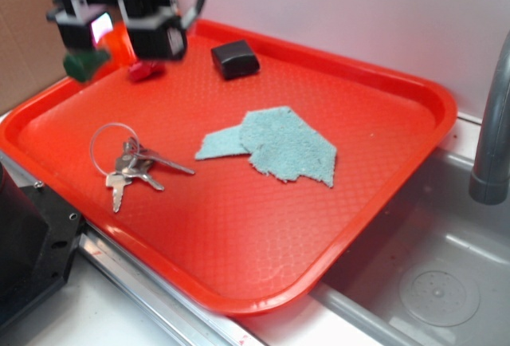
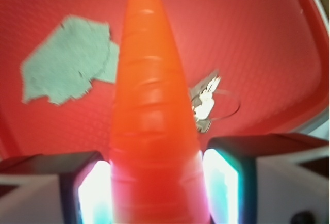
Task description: Grab the carrot.
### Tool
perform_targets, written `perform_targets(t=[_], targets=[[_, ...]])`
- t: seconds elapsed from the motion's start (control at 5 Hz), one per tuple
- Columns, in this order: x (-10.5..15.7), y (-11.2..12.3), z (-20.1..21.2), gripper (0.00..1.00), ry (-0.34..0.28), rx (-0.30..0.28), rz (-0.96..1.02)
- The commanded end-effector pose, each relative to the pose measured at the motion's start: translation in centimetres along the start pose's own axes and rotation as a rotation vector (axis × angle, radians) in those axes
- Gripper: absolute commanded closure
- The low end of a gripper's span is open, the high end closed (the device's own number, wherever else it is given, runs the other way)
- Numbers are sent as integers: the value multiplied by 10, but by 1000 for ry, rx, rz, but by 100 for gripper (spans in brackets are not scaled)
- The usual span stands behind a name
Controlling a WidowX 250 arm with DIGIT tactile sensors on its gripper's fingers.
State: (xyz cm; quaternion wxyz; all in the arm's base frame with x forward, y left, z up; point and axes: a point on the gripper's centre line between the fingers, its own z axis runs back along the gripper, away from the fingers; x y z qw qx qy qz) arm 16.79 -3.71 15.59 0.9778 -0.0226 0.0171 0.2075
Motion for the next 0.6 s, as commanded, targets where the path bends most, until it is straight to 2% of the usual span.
perform_targets(t=[0.0,0.2,0.4], targets=[[28,23,56,100,-84,-91,-85],[37,22,52,100,-104,-69,-125],[46,23,45,100,-110,-28,-43]])
